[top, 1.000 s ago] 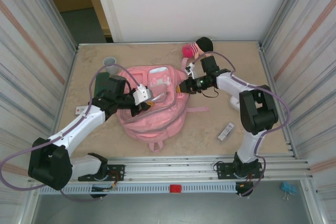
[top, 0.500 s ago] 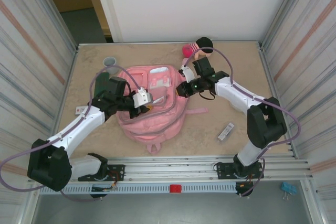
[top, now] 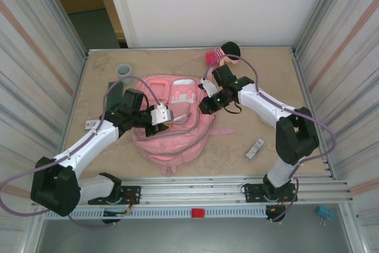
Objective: Pack books, pencil case, and school supplies into a backpack
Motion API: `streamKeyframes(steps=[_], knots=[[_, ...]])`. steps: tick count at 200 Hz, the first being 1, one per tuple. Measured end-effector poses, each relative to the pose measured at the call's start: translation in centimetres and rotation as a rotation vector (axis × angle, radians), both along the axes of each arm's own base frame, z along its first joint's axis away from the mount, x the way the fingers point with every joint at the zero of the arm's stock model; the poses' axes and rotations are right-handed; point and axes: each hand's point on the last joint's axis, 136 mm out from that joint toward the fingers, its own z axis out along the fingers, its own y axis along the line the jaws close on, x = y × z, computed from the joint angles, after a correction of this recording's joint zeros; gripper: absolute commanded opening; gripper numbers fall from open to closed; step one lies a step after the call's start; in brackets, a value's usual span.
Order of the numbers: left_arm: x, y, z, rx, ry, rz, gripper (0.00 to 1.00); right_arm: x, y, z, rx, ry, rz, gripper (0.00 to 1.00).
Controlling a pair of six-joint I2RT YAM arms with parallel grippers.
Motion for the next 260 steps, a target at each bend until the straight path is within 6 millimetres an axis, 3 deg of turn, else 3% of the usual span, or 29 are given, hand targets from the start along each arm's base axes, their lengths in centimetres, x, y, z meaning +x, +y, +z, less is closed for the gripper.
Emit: streamKeyframes(steps=[38, 97, 150, 233, 247, 260], knots=[[0.0, 0.0, 0.0, 0.000, -0.004, -0.002, 0.00, 0.2, -0.4, -0.7, 0.077, 0.145, -0.068, 0.16], [0.1, 0.0, 0.0, 0.001, -0.003, 0.004, 0.00, 0.1, 0.6, -2.4, 0.213, 0.347, -0.089, 0.36], [0.2, 0.1, 0.0, 0.001, -0.009, 0.010, 0.00, 0.6, 1.2, -1.7, 0.310, 0.409, -0.100, 0.36], [0.5, 0.0, 0.0, -0.005, -0.018, 0.024, 0.00, 1.3, 0.6, -0.2, 0.415, 0.457, -0.189, 0.19], [0.5, 0.0, 0.1, -0.007, -0.022, 0.024, 0.00, 1.5, 0.6, -0.1, 0.420, 0.469, -0.206, 0.19], [0.6, 0.0, 0.2, -0.009, -0.028, 0.025, 0.00, 1.8, 0.8, 0.1, 0.433, 0.481, -0.225, 0.27]])
